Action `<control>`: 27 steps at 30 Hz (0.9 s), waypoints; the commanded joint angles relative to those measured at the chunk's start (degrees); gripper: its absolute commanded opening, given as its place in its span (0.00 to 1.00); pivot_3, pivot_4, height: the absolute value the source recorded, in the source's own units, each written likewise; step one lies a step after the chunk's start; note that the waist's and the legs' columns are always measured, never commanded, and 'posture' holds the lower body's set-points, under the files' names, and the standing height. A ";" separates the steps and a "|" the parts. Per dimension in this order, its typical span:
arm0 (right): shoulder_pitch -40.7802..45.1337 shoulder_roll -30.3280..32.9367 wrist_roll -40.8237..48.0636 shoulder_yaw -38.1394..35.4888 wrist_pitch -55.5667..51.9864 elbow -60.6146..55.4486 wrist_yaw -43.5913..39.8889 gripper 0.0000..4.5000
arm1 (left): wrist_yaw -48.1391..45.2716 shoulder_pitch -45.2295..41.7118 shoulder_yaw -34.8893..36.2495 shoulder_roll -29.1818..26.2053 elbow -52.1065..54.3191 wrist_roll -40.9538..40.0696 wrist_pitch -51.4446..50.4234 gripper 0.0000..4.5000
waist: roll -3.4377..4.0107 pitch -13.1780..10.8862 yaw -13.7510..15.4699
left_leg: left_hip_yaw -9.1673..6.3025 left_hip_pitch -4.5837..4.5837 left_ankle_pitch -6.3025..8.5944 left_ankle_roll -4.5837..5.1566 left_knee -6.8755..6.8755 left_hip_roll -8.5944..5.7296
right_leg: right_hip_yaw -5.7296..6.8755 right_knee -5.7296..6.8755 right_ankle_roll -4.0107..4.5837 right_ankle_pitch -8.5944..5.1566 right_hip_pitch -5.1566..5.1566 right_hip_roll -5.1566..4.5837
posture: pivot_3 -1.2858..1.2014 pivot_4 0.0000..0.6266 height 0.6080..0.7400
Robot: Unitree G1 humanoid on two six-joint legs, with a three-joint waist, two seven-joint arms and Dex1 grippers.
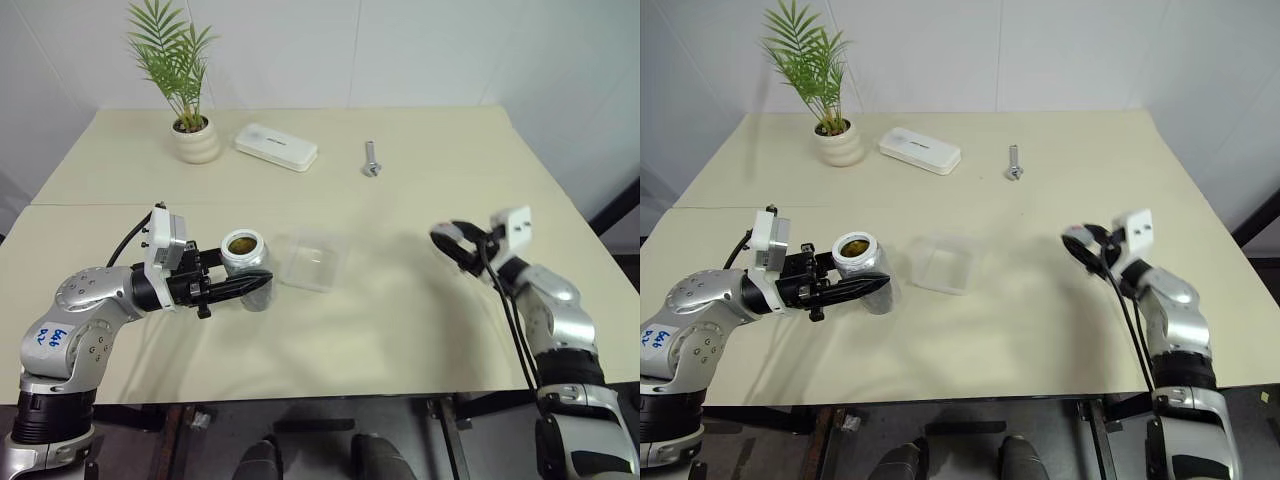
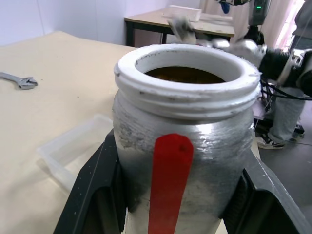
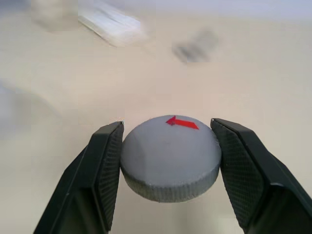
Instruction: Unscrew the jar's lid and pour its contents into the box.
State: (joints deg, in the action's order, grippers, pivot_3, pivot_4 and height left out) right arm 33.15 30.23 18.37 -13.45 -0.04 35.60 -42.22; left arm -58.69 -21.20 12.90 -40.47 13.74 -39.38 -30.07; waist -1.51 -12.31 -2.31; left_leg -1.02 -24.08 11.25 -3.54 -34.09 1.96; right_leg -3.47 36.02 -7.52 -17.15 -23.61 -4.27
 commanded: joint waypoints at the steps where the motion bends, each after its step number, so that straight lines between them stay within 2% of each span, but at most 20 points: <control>1: 0.57 -0.07 -0.61 -1.39 4.84 1.65 0.90 0.64 | -0.08 -2.11 0.30 0.14 -0.16 -1.07 0.63 0.44 | 0.00 0.00 -0.75 | 0.00 0.01 -0.01 0.01 -0.03 0.00 | -0.01 0.02 -0.01 0.03 0.00 0.00 | 0.52 0.24 1.00; 6: -0.46 -0.88 -1.14 -0.45 6.00 1.17 0.19 0.99 | -0.24 -3.80 -0.62 0.87 -1.27 -0.79 0.79 0.44 | 0.00 0.00 -1.21 | 0.00 0.14 -0.07 0.03 -0.04 0.01 | -0.03 0.06 -0.01 0.08 0.10 0.03 | 0.52 0.24 1.00; 10: -0.24 -0.67 0.86 -0.47 2.91 -4.23 -1.60 1.00 | 0.38 -4.73 -0.34 1.60 -1.81 -1.39 0.10 0.44 | 0.00 0.00 -1.03 | 0.00 0.13 -0.08 0.03 -0.06 0.00 | -0.08 0.06 -0.05 0.11 0.12 0.03 | 0.52 0.24 1.00; 13: -0.41 0.30 3.28 2.06 -3.31 -14.45 -6.05 1.00 | 1.20 -6.04 -0.16 1.75 -3.55 -0.41 0.79 0.44 | 0.01 0.00 -1.02 | 0.00 0.12 -0.08 0.03 -0.07 0.00 | -0.09 0.07 -0.07 0.13 0.11 0.04 | 0.52 0.24 1.00; 17: 0.21 3.09 8.13 7.22 -15.99 -31.00 -11.64 1.00 | 3.23 -9.29 -0.20 2.11 -8.15 2.46 3.15 0.44 | 0.01 0.00 -0.86 | -0.05 0.13 -0.08 0.03 -0.10 0.01 | -0.08 0.15 -0.07 0.13 0.10 0.07 | 0.52 0.24 1.00; 20: 0.15 7.83 14.62 11.63 -28.88 -42.84 -17.73 1.00 | 3.93 -12.39 -1.40 1.87 -13.11 6.86 7.40 0.44 | 0.02 -0.01 -0.54 | -0.07 0.11 -0.08 0.03 -0.12 0.01 | -0.07 0.14 -0.07 0.12 0.10 0.07 | 0.52 0.24 1.00; 21: 0.21 8.76 14.80 12.69 -30.61 -45.04 -18.20 1.00 | 3.93 -13.12 -1.72 1.81 -14.33 7.78 8.26 0.44 | 0.02 -0.01 -0.40 | -0.07 0.07 -0.08 0.03 -0.16 0.00 | -0.06 0.13 -0.07 0.12 0.09 0.06 | 0.52 0.24 1.00; 24: 2.06 5.69 13.12 13.22 -30.24 -46.57 -12.90 1.00 | 6.85 -17.72 -5.60 1.22 -21.62 15.91 12.12 0.44 | -0.07 0.04 0.00 | -0.09 0.06 -0.07 0.05 -0.17 0.01 | -0.02 0.03 -0.07 0.13 0.13 0.07 | 0.52 0.24 1.00; 27: 1.10 5.16 11.56 13.24 -29.42 -46.36 -11.75 1.00 | 9.03 -21.10 -7.89 2.36 -25.53 20.20 14.83 0.44 | -0.07 0.04 0.46 | -0.05 -0.01 -0.07 0.05 -0.23 0.00 | -0.03 -0.05 -0.08 0.18 0.11 0.06 | 0.52 0.24 1.00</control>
State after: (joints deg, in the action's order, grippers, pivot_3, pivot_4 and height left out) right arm 34.49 35.11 30.55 0.58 -30.18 -9.36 -54.77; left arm -50.99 -40.50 5.47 -38.23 -11.26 -21.57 -17.56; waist -1.58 -12.27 -1.86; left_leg -1.06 -24.11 11.18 -3.48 -34.33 1.96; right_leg -3.50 35.95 -7.62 -16.96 -23.51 -4.21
